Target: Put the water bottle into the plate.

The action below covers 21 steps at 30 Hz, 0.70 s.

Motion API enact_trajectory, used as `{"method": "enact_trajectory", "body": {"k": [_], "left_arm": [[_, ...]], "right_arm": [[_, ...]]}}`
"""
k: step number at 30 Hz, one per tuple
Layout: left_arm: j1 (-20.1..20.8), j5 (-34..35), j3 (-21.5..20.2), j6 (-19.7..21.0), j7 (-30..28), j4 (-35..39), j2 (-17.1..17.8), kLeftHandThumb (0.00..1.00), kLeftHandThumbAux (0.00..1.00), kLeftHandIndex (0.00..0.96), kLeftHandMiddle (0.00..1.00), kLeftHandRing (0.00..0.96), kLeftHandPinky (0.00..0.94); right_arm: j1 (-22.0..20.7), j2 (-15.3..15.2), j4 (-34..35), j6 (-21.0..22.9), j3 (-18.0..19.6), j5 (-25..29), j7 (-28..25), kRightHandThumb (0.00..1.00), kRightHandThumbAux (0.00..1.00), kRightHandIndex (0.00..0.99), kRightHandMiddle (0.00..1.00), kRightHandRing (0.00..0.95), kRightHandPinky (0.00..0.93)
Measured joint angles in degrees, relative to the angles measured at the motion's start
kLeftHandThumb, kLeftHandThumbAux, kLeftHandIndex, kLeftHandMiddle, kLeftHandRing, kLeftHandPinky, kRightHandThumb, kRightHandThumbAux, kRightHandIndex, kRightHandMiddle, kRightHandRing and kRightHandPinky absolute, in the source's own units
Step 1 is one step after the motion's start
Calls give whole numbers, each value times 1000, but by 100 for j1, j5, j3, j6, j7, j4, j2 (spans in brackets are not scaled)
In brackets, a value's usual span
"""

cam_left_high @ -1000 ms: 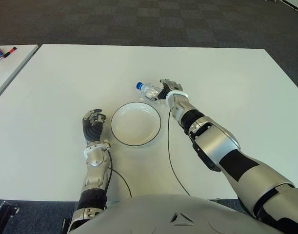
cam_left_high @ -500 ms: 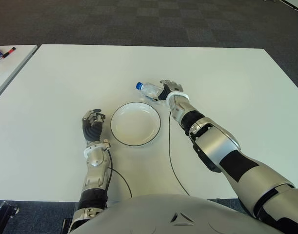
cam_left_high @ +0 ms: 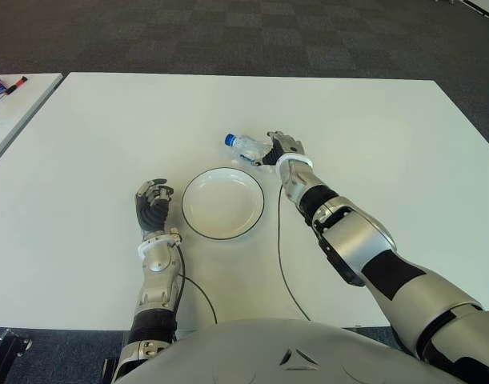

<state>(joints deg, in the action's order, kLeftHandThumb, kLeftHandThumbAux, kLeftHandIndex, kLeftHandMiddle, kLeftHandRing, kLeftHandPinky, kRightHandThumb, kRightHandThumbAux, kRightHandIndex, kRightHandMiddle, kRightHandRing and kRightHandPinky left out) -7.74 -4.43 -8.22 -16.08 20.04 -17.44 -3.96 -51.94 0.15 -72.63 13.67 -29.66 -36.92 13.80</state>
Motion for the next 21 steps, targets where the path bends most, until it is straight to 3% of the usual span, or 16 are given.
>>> {"method": "enact_trajectory", "body": {"k": [14, 21], "left_arm": [[-1, -9, 11, -12, 14, -4, -2, 692, 722, 426, 556, 527, 488], [6, -13, 18, 27, 21, 9, -2, 692, 723, 426, 561, 533, 497]], "right_arm": [[26, -81, 58, -121, -4, 9, 116, 119, 554, 36, 123, 174, 345], [109, -139, 95, -367, 38, 31, 385, 223, 594, 153, 226, 297, 419]]}}
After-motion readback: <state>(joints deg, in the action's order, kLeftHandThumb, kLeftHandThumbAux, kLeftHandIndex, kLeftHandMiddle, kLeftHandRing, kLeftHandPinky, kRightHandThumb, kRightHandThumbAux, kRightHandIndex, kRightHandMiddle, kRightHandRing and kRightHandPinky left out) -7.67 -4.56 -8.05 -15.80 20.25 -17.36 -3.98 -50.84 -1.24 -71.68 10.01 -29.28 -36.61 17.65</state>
